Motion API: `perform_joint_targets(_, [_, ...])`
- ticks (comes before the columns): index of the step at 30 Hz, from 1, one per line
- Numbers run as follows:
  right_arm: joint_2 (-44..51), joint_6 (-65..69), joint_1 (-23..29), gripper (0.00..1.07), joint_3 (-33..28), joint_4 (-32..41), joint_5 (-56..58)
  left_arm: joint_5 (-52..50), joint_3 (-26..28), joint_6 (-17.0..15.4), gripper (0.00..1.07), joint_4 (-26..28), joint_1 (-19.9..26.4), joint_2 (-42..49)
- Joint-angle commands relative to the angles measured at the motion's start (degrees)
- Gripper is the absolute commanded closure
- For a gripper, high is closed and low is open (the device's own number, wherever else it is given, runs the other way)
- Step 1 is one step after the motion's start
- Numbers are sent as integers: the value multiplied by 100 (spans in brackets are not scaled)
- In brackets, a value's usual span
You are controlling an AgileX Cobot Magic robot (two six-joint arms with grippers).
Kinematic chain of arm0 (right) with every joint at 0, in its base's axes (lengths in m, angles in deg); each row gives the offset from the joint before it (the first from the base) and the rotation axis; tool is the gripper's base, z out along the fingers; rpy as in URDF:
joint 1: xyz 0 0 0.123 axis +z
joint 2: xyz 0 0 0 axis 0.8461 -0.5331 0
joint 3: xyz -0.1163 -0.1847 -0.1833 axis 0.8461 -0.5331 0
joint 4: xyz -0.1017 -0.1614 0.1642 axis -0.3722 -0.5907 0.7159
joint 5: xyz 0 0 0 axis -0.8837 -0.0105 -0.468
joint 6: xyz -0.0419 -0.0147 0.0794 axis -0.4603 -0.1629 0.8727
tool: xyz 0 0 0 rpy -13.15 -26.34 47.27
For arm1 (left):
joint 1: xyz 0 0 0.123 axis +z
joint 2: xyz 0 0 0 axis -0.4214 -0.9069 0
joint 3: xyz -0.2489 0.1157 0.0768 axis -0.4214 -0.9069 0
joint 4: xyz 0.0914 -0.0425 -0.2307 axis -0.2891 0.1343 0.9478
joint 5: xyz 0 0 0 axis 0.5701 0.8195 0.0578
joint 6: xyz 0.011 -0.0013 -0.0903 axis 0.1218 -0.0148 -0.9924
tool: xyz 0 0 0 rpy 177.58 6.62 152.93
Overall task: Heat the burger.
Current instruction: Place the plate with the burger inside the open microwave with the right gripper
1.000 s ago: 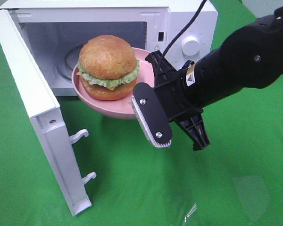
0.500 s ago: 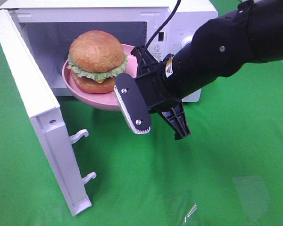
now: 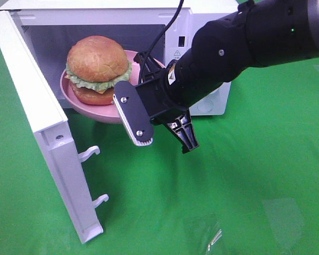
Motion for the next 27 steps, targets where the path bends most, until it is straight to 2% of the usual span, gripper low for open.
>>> perform_joint_targets(1, [-17, 0, 11, 107, 223, 6, -218, -74, -17, -17, 9, 34, -6, 132])
perform_joint_targets(12, [-441, 344, 11, 107, 785, -34, 126, -74, -17, -17, 9, 34, -6, 132])
perform_joint_targets(27, [-991, 1117, 11, 107, 1690, -550, 584, -74, -17, -17, 9, 34, -6, 132])
